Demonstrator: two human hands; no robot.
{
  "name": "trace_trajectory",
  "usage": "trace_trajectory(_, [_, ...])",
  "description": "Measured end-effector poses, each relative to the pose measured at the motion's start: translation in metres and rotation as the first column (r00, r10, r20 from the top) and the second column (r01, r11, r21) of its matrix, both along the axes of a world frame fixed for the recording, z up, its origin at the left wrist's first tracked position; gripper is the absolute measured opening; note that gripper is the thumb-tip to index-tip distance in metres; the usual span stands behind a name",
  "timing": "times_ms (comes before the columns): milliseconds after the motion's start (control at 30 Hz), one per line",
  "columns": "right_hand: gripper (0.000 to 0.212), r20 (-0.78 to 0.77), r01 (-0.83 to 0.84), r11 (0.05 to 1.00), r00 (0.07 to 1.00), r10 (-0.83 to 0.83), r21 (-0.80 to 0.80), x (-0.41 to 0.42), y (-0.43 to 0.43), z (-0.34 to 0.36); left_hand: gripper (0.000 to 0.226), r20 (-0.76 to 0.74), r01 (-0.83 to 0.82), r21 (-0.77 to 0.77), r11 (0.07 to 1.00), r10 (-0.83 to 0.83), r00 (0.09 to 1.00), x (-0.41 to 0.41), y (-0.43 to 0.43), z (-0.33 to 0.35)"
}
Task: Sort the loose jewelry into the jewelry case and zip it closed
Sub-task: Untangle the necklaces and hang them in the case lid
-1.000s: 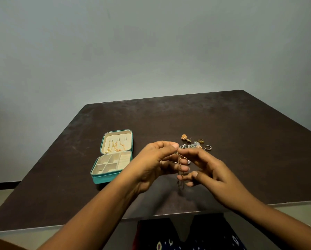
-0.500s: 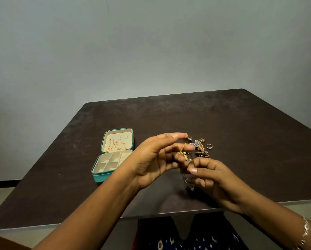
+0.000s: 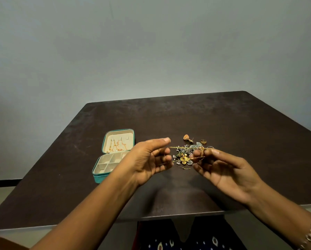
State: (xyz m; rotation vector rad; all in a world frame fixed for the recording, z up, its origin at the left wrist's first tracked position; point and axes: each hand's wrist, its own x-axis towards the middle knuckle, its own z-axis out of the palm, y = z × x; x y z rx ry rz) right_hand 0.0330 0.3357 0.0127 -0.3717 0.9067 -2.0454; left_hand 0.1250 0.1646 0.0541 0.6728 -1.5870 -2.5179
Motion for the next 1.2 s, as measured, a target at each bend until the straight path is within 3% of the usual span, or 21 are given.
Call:
trace_trajectory(200, [0.044, 0.069, 0.012, 0.999, 0.998, -0.009, -0.036, 0.0, -0.001, 0.004, 0.011, 0.106, 0.248, -0.22, 0.943, -0.23, 0.967, 0.0, 0.013, -0.013])
trace_trajectory(367, [0.049, 0.075, 0.024, 1.0, 0.997, -0.025, 0.014, -0.001, -0.002, 0.002, 0.031, 0.129, 0.325, -0.223, 0.919, -0.303, 0.944, 0.003, 0.013, -0.01])
trace_trajectory(433, [0.049, 0.03, 0.013, 0.998, 0.999, -0.015, 0.054, -0.001, -0.002, 0.001, 0.033, 0.052, 0.265, -0.144, 0.953, -0.26, 0.964, 0.003, 0.014, -0.007])
trace_trajectory(567, [0.052, -0.032, -0.07, 0.983, 0.997, 0.077, 0.167, -0.001, -0.001, -0.002, 0.021, -0.132, 0.133, 0.163, 0.978, -0.112, 0.985, 0.001, 0.01, -0.001])
trace_trajectory(667, [0.053, -0.055, -0.174, 0.957, 0.98, 0.192, 0.233, 0.003, -0.002, 0.0, 0.015, -0.168, 0.098, 0.228, 0.969, -0.06, 0.984, 0.001, 0.011, -0.003])
trace_trajectory(800, [0.045, -0.059, -0.211, 0.945, 0.971, 0.232, 0.25, 0.003, -0.001, 0.003, 0.012, -0.127, 0.069, 0.14, 0.988, -0.051, 0.991, -0.001, 0.016, -0.009])
trace_trajectory(933, [0.05, -0.022, -0.069, 0.982, 0.997, 0.074, 0.173, -0.006, 0.002, 0.008, 0.017, -0.042, 0.097, 0.045, 0.994, -0.095, 0.995, -0.001, 0.009, -0.016])
trace_trajectory(1067, [0.053, -0.135, 0.019, 0.974, 0.991, 0.013, 0.227, -0.009, 0.001, 0.013, 0.013, 0.034, 0.162, -0.028, 0.986, -0.161, 0.986, -0.001, 0.006, -0.025])
trace_trajectory(1200, [0.015, -0.323, 0.094, 0.941, 0.946, 0.017, 0.324, -0.008, -0.002, 0.021, 0.011, 0.024, 0.1, -0.226, 0.969, -0.097, 0.995, -0.004, -0.003, -0.022])
